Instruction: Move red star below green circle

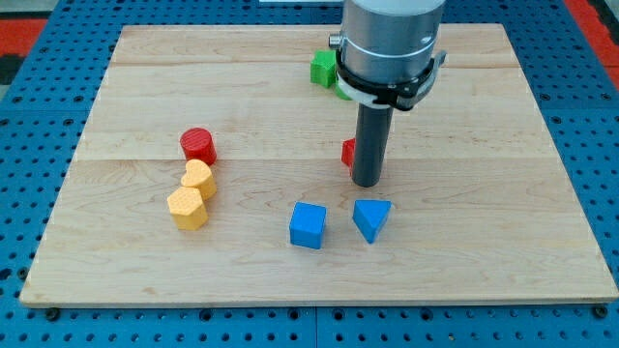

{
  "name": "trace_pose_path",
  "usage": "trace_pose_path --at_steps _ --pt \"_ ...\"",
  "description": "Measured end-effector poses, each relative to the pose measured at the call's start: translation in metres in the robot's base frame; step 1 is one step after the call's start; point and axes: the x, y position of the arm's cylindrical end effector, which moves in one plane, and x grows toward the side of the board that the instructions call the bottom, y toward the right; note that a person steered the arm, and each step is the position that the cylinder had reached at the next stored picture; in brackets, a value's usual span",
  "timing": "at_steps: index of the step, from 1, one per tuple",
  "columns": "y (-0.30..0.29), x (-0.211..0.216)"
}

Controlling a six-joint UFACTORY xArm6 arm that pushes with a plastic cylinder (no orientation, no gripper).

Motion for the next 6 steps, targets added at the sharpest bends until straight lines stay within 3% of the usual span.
trace_pose_path --at_steps 2,4,5,6 --pt "0.023 -0.032" --pt "-0.097 -0.028" --pt "-0.07 0.0" --pt "-0.057 -0.019"
